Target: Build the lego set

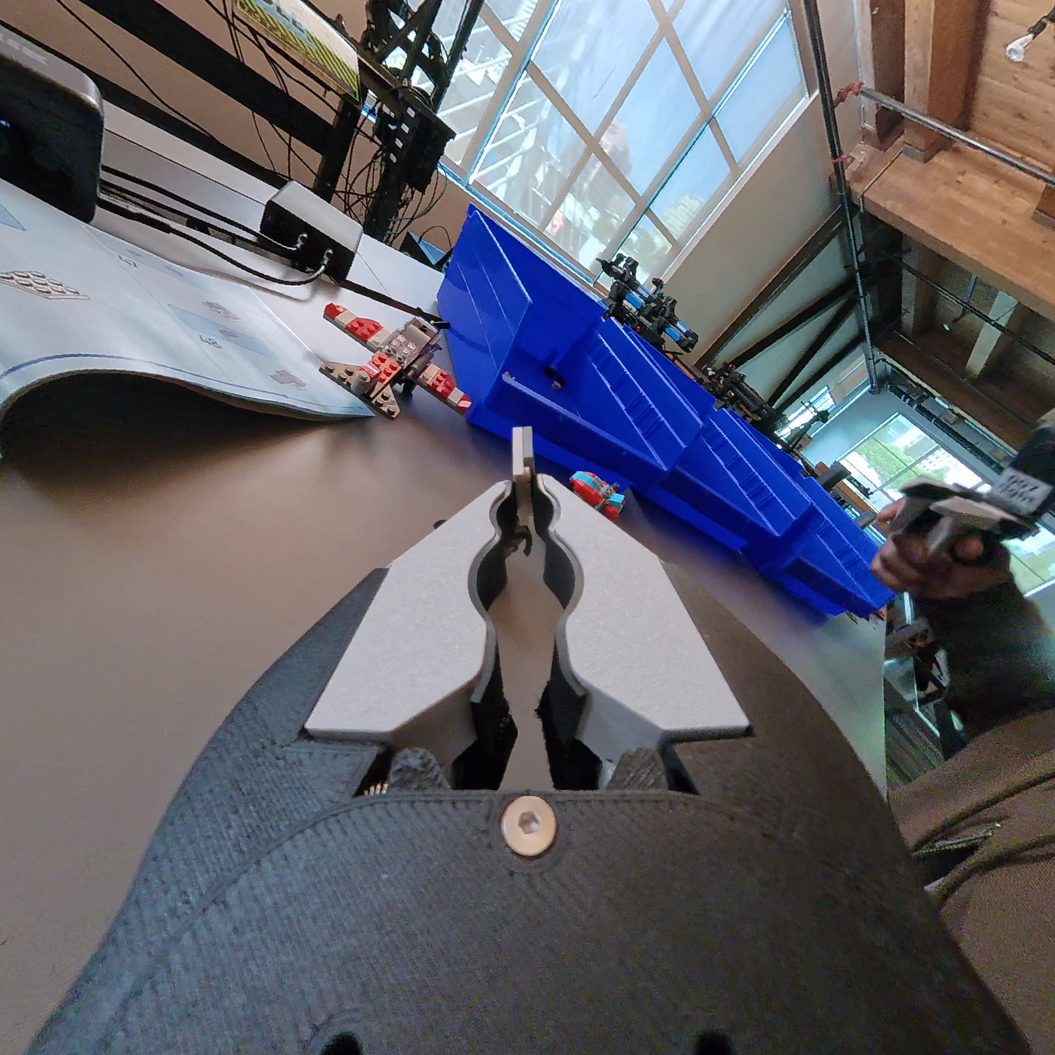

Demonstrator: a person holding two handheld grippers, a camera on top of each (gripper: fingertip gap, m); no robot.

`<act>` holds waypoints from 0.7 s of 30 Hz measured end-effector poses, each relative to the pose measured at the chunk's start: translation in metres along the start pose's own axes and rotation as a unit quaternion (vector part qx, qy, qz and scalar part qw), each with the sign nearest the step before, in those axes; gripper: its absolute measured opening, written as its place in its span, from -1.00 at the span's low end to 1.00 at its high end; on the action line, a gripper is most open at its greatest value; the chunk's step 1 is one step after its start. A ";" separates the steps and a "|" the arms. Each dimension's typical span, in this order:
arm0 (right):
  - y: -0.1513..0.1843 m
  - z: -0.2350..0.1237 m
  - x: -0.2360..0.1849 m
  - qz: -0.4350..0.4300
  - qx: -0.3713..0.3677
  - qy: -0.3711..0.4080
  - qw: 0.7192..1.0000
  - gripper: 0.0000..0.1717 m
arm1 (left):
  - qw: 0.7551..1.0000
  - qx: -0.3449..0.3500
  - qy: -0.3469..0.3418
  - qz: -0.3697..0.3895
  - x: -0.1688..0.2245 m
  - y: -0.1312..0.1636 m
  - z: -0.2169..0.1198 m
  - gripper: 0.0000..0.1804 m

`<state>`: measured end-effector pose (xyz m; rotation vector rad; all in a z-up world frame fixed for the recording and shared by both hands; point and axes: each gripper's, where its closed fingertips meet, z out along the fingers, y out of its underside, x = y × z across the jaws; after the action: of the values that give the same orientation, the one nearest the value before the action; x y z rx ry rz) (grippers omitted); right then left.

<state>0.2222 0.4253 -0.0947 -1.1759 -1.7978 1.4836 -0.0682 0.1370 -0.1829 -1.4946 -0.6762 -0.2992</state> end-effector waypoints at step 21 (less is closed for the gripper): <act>0.184 -0.121 0.175 0.001 -0.543 0.130 0.829 -0.67 | 0.999 -0.008 0.036 -0.001 0.022 0.013 -0.018 -0.95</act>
<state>0.2905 0.6408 -0.2613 -1.7334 -2.4545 0.1127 -0.0390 0.1253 -0.1793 -1.4908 -0.6196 -0.3582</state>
